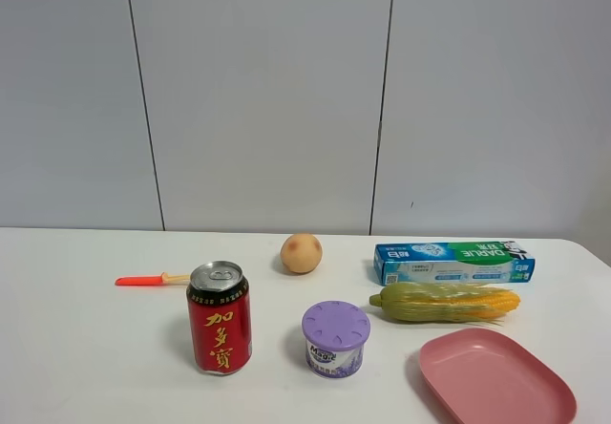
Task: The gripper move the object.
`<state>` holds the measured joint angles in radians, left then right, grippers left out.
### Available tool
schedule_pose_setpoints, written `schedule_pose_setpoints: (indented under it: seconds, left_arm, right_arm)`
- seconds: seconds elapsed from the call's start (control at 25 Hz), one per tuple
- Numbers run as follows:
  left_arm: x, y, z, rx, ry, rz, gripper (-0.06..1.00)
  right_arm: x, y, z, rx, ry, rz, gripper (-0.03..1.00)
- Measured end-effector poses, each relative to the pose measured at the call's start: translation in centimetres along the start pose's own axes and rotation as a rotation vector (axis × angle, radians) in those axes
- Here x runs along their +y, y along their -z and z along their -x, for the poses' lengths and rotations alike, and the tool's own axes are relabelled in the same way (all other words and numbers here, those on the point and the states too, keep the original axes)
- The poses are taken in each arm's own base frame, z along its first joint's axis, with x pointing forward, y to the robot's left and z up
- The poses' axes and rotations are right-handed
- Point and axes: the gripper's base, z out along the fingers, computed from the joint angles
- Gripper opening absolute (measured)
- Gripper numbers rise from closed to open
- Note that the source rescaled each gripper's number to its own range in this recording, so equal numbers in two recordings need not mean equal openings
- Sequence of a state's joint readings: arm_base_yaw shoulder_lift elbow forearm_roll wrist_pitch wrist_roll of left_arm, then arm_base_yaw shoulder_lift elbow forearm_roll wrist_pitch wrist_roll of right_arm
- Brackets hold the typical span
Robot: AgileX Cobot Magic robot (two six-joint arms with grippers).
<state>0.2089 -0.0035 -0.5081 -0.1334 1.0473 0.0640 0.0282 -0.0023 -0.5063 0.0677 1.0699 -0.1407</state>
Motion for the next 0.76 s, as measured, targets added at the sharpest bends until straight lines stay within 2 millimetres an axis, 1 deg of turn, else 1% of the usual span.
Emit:
schedule_pose_setpoints:
  seconds: [0.76]
  left_arm:
    - [0.0, 0.0, 0.0, 0.0, 0.0, 0.0, 1.0]
  right_arm:
    - [0.0, 0.0, 0.0, 0.0, 0.0, 0.0, 1.0]
